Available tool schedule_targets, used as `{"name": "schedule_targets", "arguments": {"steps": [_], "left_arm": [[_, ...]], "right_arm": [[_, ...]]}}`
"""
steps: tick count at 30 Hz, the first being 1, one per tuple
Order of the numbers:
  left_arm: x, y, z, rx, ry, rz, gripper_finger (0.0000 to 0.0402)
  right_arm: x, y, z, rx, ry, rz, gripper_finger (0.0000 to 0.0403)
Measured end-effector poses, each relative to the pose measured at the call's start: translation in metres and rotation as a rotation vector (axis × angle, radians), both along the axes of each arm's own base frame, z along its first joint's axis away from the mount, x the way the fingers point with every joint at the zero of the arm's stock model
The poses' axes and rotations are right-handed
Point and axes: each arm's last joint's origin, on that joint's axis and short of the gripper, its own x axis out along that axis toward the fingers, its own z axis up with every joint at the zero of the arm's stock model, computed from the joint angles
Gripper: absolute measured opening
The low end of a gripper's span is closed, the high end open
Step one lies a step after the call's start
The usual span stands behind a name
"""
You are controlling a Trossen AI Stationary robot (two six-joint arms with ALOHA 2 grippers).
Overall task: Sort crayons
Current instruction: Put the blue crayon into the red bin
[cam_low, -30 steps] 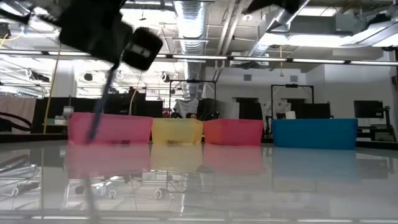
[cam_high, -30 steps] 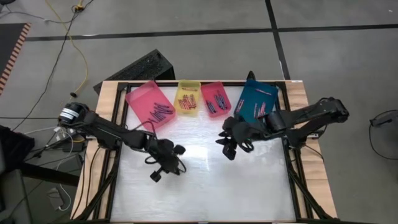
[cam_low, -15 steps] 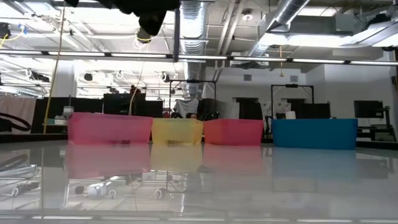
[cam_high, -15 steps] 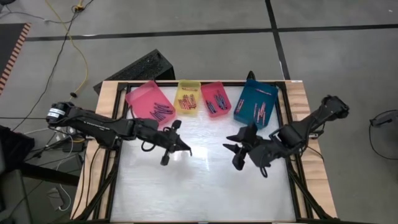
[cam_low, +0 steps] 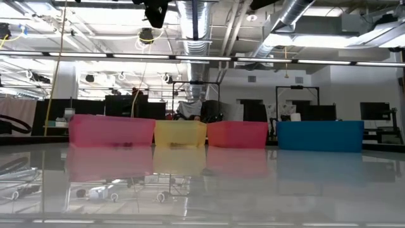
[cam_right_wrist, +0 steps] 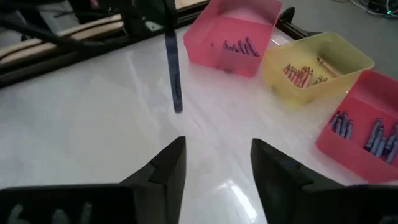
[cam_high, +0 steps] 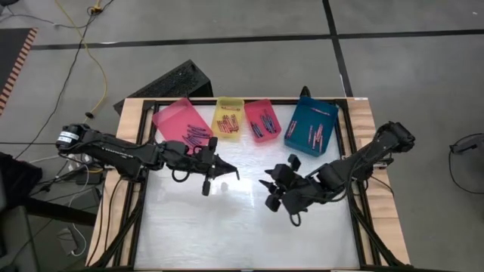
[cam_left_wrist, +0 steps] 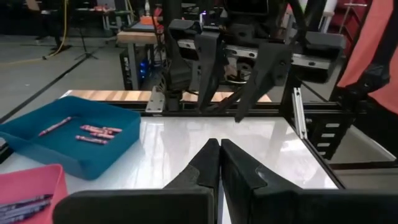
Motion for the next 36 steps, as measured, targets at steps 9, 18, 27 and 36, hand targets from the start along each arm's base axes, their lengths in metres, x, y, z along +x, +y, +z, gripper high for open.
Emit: {"name": "schedule_targets", "arguments": {"steps": [9, 18, 27, 36], "left_arm": [[0.000, 0.000, 0.000, 0.006, -0.003, 0.016, 0.0000], [0.000, 0.001, 0.001, 0.005, -0.013, 0.024, 0.0000], [0.000, 0.001, 0.002, 0.002, -0.018, 0.024, 0.0000], [0.000, 0.001, 0.002, 0.002, -0.018, 0.024, 0.0000]], "right_arm": [[0.023, -0.017, -0.003, 0.049, -0.039, -0.034, 0.0265], [0.049, -0.020, -0.003, -0.015, -0.107, 0.054, 0.0271], [0.072, -0.027, -0.022, 0.017, -0.081, 0.080, 0.0271], [0.077, -0.039, -0.026, -0.025, -0.056, 0.062, 0.0237]]}}
